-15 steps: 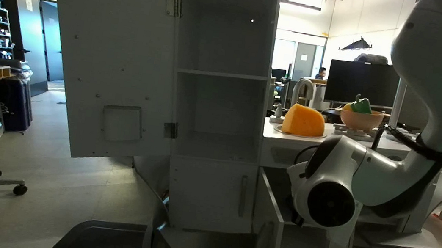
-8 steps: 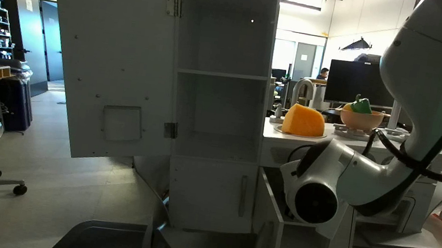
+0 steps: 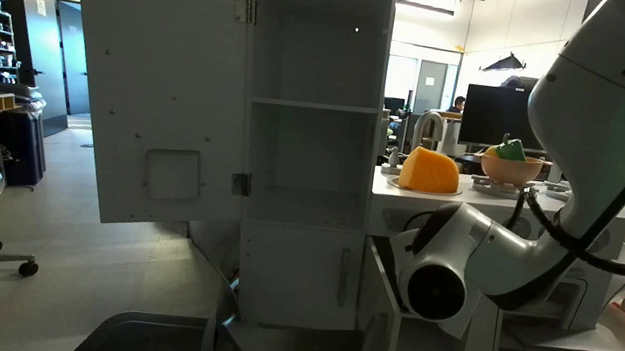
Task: Put the blue bottle and the orange sponge in the top compartment of the cabinet under the sink the close the cabinet door
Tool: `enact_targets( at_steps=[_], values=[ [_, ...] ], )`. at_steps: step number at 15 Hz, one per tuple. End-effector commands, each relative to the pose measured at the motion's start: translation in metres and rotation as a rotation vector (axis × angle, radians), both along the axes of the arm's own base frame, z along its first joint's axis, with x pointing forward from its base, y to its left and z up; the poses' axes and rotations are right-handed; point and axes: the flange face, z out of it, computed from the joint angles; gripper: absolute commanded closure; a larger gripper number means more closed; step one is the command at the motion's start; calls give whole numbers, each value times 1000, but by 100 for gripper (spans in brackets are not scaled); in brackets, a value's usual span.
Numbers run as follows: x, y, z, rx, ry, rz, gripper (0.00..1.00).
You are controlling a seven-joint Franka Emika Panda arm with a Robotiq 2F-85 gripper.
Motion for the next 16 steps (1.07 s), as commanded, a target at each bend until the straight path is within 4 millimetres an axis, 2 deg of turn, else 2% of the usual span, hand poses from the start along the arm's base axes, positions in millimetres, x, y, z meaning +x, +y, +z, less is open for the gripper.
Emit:
enact_targets(
  at_steps=[1,4,5,10,16],
  values=[
    [4,6,-5,-35,9,-5,0],
    [-11,21,-5,-43,74,10,0],
    [-20,20,-3,-30,80,20,0],
    [-37,32,-5,0,129,40,0],
    [-55,63,16,86,204,87,0]
  ],
)
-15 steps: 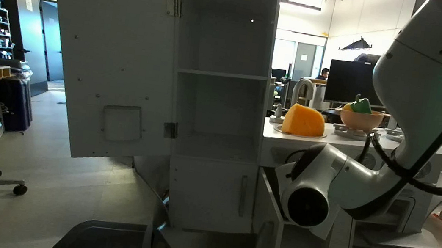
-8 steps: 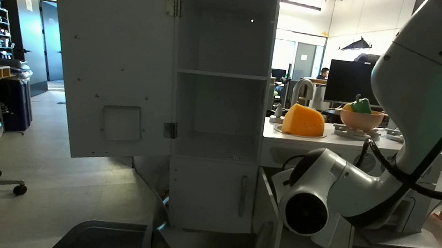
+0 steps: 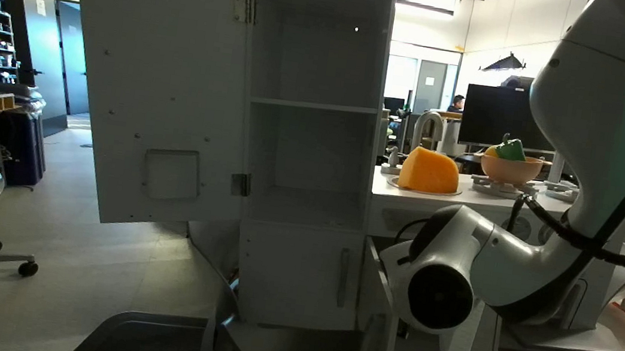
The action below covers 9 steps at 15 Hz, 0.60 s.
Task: Put the blue bottle and the orange sponge in the top compartment of the cabinet under the sink the close the cabinet door
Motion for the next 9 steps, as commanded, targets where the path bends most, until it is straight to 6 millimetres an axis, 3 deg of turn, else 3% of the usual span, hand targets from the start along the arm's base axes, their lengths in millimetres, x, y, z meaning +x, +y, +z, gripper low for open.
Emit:
enact_targets(
  at_steps=[1,4,9],
  values=[
    [-15,33,26,62,60,28,0],
    [-28,31,64,69,97,31,0],
    [-43,17,154,23,288,17,0]
  ],
)
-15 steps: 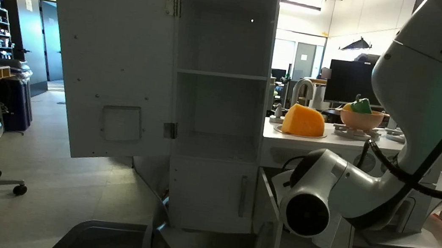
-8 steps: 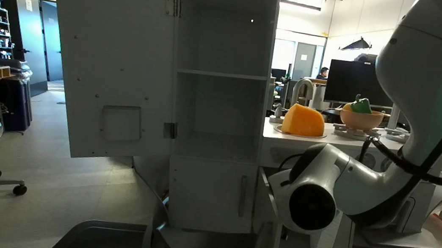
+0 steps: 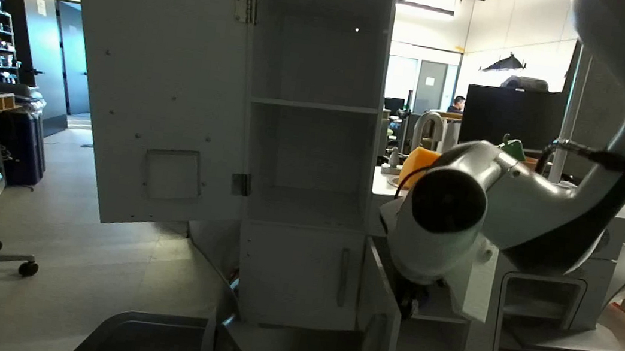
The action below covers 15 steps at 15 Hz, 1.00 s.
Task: Put the blue bottle and the orange sponge in the top compartment of the cabinet under the sink the close the cabinet door
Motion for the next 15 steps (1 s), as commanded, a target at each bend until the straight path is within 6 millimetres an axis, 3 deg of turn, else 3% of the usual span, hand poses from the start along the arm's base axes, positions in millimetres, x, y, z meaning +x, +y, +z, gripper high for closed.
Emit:
enact_targets(
  at_steps=[1,5,8,11,15],
  values=[
    [-17,-11,79,-8,119,10,0],
    [-7,-30,162,58,174,-54,0],
    [15,-55,218,135,190,-140,0],
    [47,-77,275,251,192,-239,0],
    [112,-115,329,400,219,-372,0]
  ],
)
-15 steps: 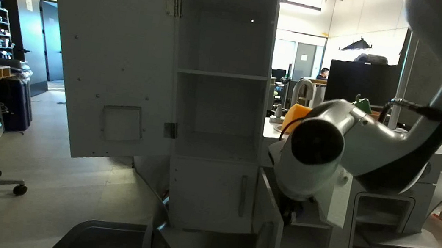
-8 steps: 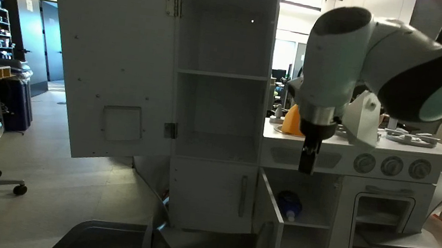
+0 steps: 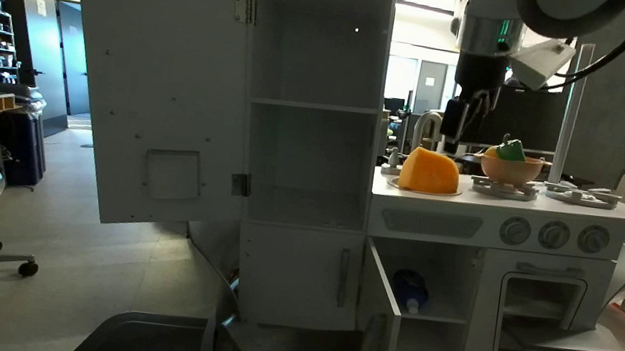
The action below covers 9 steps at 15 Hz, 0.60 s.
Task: Put the blue bottle and the orange sponge in the top compartment of the cabinet under the sink the close the cabinet door
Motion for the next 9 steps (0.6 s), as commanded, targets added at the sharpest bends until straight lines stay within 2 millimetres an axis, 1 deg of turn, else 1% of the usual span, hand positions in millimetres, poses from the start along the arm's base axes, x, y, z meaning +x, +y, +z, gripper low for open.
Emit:
enact_targets(
  at_steps=[1,2,3,4,5,6,7,8,9],
  values=[
    [54,-16,38,83,19,-95,0],
    [65,-19,45,96,22,-124,0],
    [77,-24,41,98,30,-143,0],
    [86,-23,43,95,40,-163,0],
    [95,-23,29,89,67,-171,0],
    [101,-19,19,86,88,-181,0],
    [107,-17,20,87,116,-193,0],
    [114,-19,9,93,140,-203,0],
    [120,-21,4,99,168,-211,0]
  ],
)
